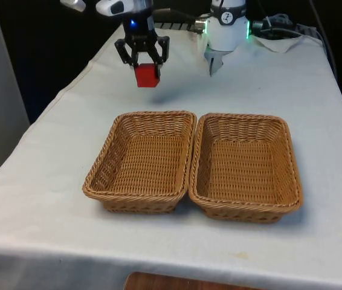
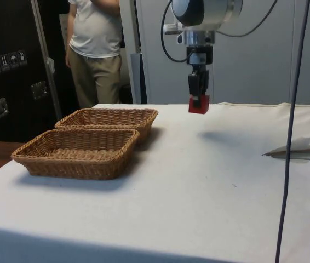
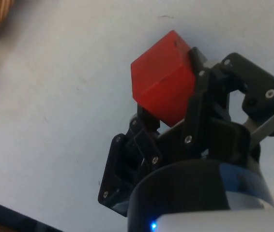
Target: Pick up the red cube and place it into the right basket.
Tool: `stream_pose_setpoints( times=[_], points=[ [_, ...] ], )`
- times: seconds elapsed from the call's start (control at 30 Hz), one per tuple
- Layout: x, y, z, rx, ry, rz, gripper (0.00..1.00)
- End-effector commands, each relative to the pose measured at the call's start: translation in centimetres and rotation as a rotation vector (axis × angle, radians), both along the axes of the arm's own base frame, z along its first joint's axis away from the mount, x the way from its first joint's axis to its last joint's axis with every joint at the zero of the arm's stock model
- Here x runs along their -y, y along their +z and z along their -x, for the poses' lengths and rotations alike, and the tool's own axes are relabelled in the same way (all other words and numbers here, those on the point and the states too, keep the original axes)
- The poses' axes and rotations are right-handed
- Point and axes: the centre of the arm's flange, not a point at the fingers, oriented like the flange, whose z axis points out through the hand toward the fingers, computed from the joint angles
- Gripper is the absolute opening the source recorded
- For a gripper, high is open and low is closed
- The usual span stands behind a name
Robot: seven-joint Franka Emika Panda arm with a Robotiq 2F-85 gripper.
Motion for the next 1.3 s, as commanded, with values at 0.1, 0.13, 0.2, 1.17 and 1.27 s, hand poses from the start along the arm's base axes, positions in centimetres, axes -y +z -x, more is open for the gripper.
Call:
stream_pose_setpoints(
  times=[0.1, 0.13, 0.2, 1.17, 1.27],
  points=[
    [0.2, 1.3, -0.6, -0.008, 0.001, 0.002, 0.02],
    [0.2, 1.7, -0.9, -0.007, 0.002, 0.000, 0.02],
    [0.1, 1.5, -0.8, 0.005, 0.004, -0.007, 0.02],
    [0.0, 7.7, -7.6, -0.039, 0.032, -0.007, 0.02],
    [0.0, 8.1, -8.4, -0.047, 0.038, -0.002, 0.02]
  ],
)
